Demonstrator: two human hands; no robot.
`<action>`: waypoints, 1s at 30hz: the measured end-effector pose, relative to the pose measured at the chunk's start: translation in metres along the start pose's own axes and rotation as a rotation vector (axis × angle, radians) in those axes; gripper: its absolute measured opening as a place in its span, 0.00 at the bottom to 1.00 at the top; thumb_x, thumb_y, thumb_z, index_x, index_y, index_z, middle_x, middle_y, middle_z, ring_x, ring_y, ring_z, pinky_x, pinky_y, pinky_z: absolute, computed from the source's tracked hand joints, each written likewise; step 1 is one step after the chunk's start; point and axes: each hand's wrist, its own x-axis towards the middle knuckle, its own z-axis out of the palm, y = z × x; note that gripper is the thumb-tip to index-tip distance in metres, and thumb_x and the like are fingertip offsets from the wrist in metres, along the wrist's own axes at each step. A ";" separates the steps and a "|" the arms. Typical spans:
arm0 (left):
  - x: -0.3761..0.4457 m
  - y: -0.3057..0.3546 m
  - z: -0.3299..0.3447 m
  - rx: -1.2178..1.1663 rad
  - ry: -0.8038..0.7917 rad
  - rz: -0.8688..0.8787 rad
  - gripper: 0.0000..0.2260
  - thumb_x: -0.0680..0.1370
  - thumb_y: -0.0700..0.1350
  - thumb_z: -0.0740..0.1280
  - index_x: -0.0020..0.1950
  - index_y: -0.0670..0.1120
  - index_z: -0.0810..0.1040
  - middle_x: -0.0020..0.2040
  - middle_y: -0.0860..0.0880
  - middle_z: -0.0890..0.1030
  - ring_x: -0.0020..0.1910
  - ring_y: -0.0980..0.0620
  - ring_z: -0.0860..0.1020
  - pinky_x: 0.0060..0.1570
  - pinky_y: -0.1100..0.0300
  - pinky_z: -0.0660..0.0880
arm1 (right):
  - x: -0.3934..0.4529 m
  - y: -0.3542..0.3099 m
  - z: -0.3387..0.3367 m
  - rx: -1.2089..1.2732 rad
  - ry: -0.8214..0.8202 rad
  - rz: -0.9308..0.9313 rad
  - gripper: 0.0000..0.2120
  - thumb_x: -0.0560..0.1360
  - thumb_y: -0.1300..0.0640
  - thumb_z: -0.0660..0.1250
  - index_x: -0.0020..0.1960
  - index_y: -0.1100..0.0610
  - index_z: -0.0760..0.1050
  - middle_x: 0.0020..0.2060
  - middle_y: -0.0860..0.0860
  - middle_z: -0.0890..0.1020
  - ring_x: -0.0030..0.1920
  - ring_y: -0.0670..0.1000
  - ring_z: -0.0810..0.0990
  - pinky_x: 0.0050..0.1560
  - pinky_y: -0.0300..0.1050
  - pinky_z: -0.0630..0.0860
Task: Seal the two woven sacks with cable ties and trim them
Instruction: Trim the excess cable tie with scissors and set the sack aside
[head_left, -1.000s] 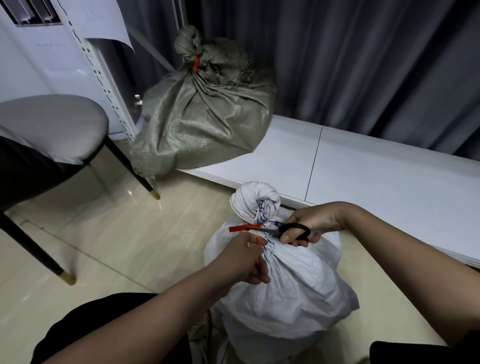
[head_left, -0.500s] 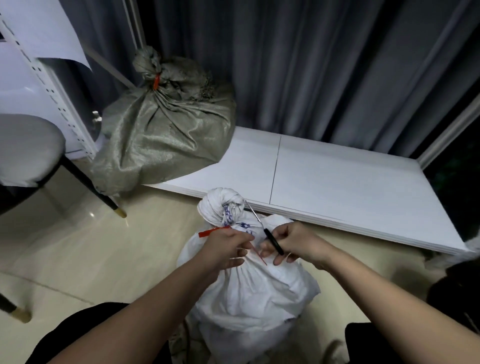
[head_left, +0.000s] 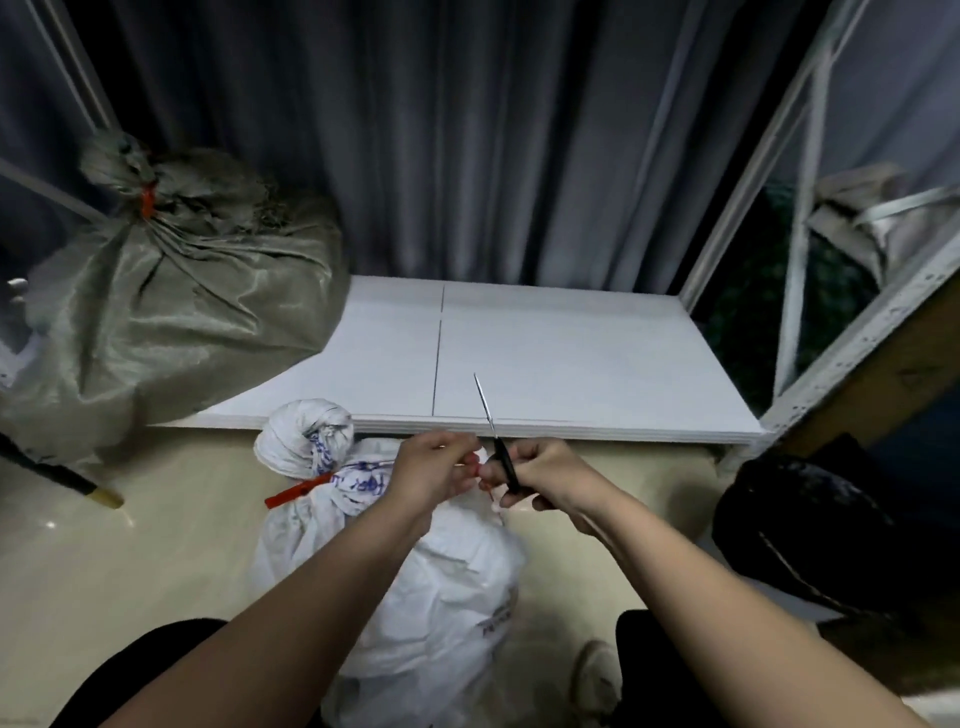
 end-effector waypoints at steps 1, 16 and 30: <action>0.003 0.001 0.014 0.006 -0.014 0.004 0.06 0.76 0.40 0.68 0.38 0.44 0.77 0.32 0.47 0.77 0.23 0.57 0.77 0.28 0.67 0.75 | -0.002 0.003 -0.011 0.010 0.028 0.001 0.06 0.72 0.54 0.72 0.38 0.51 0.76 0.35 0.47 0.83 0.25 0.40 0.76 0.27 0.36 0.58; 0.013 -0.029 0.298 0.166 -0.466 -0.052 0.07 0.80 0.38 0.60 0.46 0.46 0.76 0.38 0.51 0.78 0.32 0.59 0.77 0.35 0.68 0.74 | -0.050 0.127 -0.223 0.368 0.725 0.090 0.11 0.73 0.67 0.68 0.34 0.58 0.73 0.22 0.48 0.78 0.18 0.41 0.74 0.21 0.31 0.65; 0.033 -0.085 0.367 0.595 -0.714 -0.222 0.14 0.81 0.43 0.56 0.65 0.44 0.72 0.59 0.46 0.77 0.46 0.53 0.76 0.39 0.66 0.71 | -0.036 0.264 -0.309 0.138 1.029 0.547 0.11 0.65 0.46 0.72 0.36 0.53 0.76 0.40 0.54 0.84 0.43 0.58 0.83 0.49 0.55 0.81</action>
